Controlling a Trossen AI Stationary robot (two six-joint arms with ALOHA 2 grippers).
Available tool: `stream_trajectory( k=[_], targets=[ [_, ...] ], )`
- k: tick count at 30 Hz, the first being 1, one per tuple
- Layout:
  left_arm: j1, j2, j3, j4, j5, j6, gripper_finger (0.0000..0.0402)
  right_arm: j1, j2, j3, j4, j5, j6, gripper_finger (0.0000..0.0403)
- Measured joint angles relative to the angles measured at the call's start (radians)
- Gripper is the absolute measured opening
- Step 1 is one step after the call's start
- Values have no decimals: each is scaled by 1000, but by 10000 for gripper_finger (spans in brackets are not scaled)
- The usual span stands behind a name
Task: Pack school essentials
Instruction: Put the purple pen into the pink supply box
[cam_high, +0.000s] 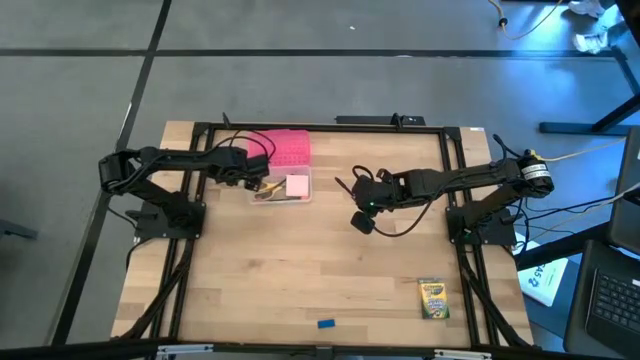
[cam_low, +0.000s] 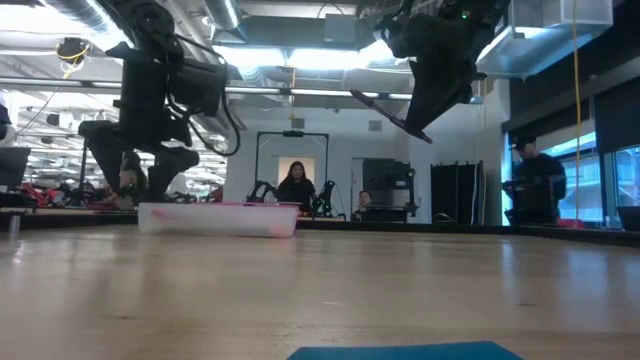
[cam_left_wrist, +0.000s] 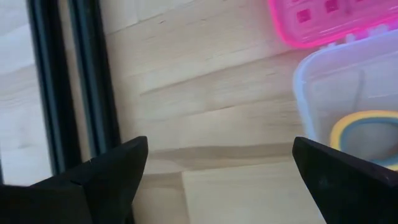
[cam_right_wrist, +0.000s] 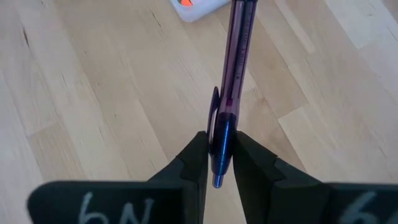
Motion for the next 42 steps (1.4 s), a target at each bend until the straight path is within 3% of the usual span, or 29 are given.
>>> stream_trajectory(
  k=[24,37,42],
  targets=[
    [2,1,0,69,14,-28,396,0,0,0,0,0,-2,67],
    [-49,1,0,336,43,132,396,0,0,0,2,0,-3,67],
    [-79,-8,8,322,13,201,396,0,0,0,46,0,-59,67]
  ],
)
